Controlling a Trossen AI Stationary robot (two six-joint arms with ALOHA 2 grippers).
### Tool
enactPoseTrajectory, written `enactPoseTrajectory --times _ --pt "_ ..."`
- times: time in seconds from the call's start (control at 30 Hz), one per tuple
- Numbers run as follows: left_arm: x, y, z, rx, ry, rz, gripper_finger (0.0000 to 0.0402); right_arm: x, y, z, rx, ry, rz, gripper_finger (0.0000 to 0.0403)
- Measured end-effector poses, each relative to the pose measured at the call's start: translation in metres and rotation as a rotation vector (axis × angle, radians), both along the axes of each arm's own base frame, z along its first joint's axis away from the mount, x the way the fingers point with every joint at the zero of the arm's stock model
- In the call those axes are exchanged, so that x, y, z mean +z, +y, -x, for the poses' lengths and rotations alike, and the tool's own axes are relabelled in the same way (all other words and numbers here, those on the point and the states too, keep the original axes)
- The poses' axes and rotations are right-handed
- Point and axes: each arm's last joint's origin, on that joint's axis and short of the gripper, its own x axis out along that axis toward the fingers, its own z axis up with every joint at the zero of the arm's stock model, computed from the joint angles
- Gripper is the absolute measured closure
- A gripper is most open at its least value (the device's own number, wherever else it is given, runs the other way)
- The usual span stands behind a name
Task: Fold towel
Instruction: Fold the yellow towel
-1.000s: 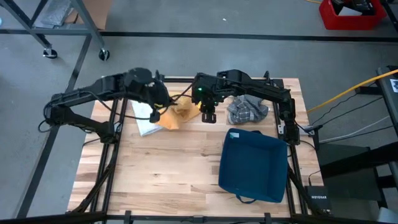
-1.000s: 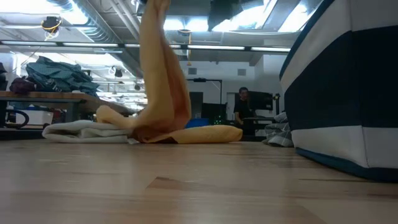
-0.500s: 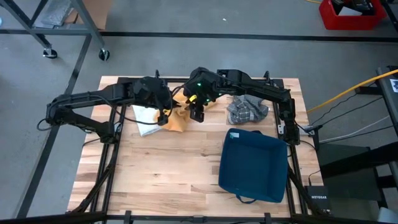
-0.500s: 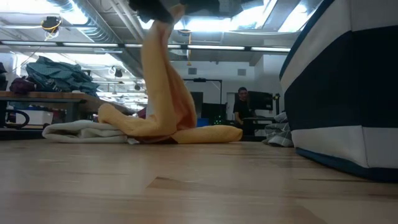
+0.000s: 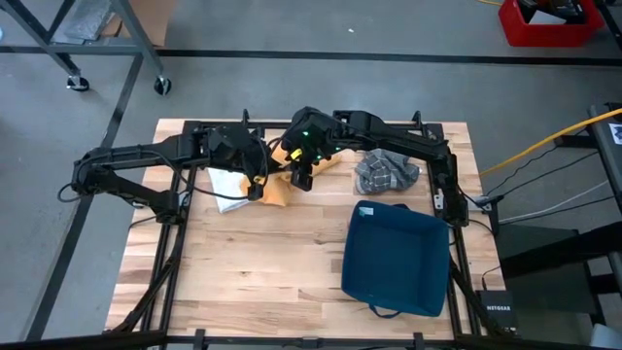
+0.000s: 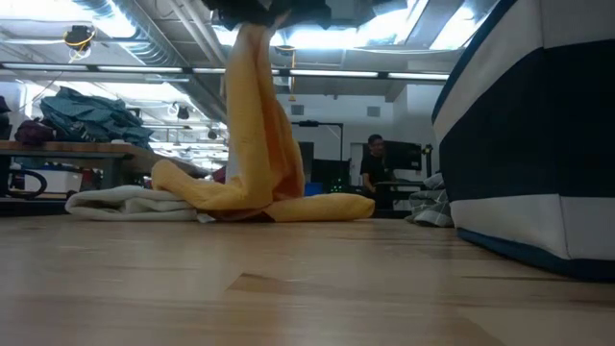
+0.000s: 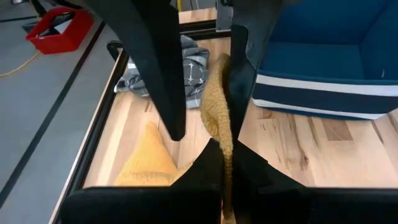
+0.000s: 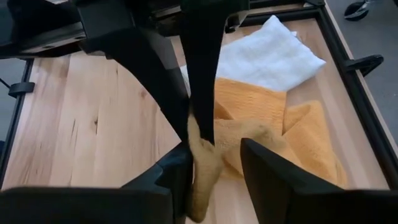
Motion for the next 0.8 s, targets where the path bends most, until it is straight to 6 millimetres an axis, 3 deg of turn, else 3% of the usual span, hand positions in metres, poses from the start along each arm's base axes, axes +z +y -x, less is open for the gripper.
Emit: enactPoseTrajectory --times 0.1,0.27,0.43,0.53,0.8 --pt "0.000 0.000 0.000 -0.001 0.000 -0.003 0.0401 0.000 0.000 0.000 0.002 0.000 -0.001 0.0302" --pt "0.001 0.000 0.000 -0.007 -0.003 -0.022 0.0401 -0.001 0.001 0.000 0.026 0.006 0.016 0.0387" --pt "0.001 0.001 0.000 0.020 0.001 -0.040 0.0390 -0.001 0.001 0.002 0.033 0.022 0.017 0.0390" --pt "0.001 0.004 0.000 0.097 0.009 -0.112 0.0374 -0.006 0.002 0.012 0.039 0.123 -0.008 0.0395" --pt "0.001 0.008 0.002 0.156 0.033 -0.167 0.0283 -0.019 0.016 0.039 0.059 0.443 -0.065 0.0395"
